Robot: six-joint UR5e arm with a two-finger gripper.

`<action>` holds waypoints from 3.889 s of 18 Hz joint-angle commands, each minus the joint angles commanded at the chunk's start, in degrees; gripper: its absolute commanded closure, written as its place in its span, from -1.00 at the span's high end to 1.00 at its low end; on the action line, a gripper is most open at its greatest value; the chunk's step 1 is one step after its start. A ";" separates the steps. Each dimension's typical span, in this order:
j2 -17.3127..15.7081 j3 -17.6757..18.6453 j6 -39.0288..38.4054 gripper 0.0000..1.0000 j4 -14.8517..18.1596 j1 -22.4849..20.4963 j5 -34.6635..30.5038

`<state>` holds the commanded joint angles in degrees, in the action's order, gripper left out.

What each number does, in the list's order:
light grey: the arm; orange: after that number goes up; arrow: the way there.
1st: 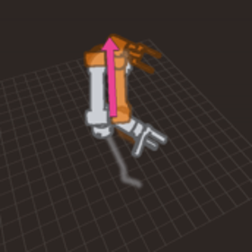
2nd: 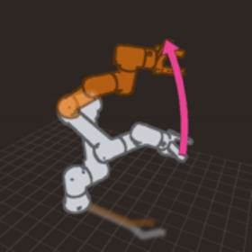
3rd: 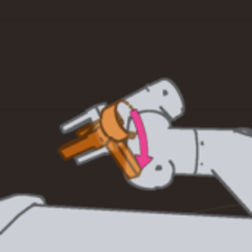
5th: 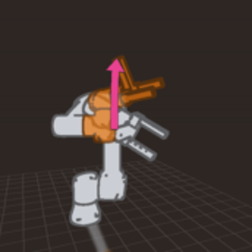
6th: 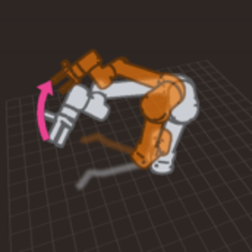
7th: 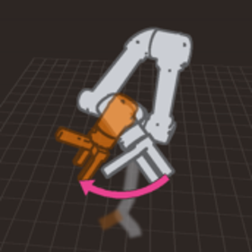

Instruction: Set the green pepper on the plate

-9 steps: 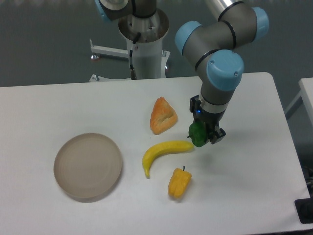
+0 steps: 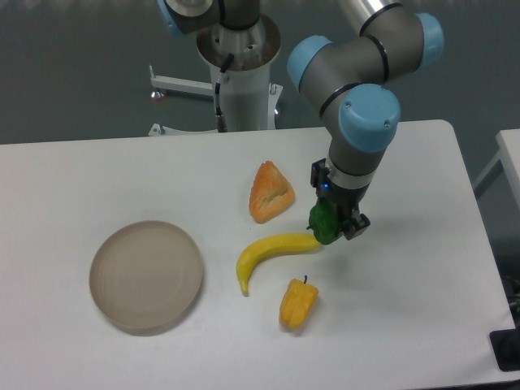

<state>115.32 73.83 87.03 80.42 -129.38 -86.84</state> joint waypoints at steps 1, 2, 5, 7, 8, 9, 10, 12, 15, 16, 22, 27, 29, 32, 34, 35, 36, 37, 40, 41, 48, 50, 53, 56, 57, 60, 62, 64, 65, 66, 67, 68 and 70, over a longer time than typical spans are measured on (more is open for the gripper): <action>-0.44 0.00 -2.45 -0.35 0.00 2.01 0.53; -0.44 0.09 -5.78 -0.35 -0.17 3.77 0.88; 0.00 0.09 -18.44 -0.36 -3.06 9.39 0.79; 0.78 1.05 -22.41 -0.36 -4.48 13.61 0.79; 1.31 1.23 -23.38 -0.36 -4.48 15.02 0.79; 1.66 1.23 -24.26 -0.35 -4.48 16.34 0.79; 2.36 1.23 -25.66 -0.33 -4.74 17.40 0.97; 4.47 1.23 -30.67 -0.26 -8.77 20.39 2.63; 6.58 0.97 -32.53 -0.24 -10.37 22.94 4.13; 7.02 1.05 -33.06 -0.24 -10.37 23.91 4.40; 8.43 1.32 -34.38 0.56 -12.65 25.76 4.93; 7.47 3.51 -34.20 1.00 -12.83 25.67 4.31; 6.51 2.64 -33.94 1.00 -12.66 25.41 3.00; 3.70 2.29 -33.59 1.00 -12.66 22.61 -0.86; 2.11 1.94 -33.50 1.00 -12.66 20.24 -1.67; 1.58 1.76 -33.50 1.00 -12.83 18.74 -1.67; 1.06 1.76 -32.98 1.00 -12.75 17.34 -1.67; 0.70 1.76 -31.84 1.00 -12.66 15.93 -1.49; -0.18 2.28 -27.36 1.00 -11.96 12.15 -1.58; -0.53 2.46 -26.91 1.00 -11.69 11.27 -1.67; -0.79 1.84 -11.38 1.00 -3.61 2.05 -1.67; -0.71 2.20 -6.72 1.00 -2.56 0.02 -1.67; -0.79 2.20 -0.47 1.00 -0.71 -3.58 -1.67; -1.23 2.29 3.85 1.00 -0.62 -4.91 -1.75; -1.23 2.37 4.11 1.00 -0.79 -4.91 -1.84; -0.88 2.37 4.29 1.00 -1.49 -4.83 -2.37; -0.79 2.46 4.29 1.00 -1.49 -4.83 -2.37; -0.79 2.55 4.82 1.00 -1.58 -4.83 -2.37; -0.79 2.37 4.91 1.00 -1.50 -4.83 -2.37; -0.79 2.29 4.91 1.00 -1.41 -4.91 -2.37; -0.79 2.29 4.91 1.00 -1.41 -4.91 -2.37; -0.79 2.29 4.91 1.00 -1.41 -4.91 -2.37; -0.79 2.29 4.91 1.00 -1.41 -4.91 -2.28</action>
<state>114.52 76.11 91.93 79.01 -134.30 -89.12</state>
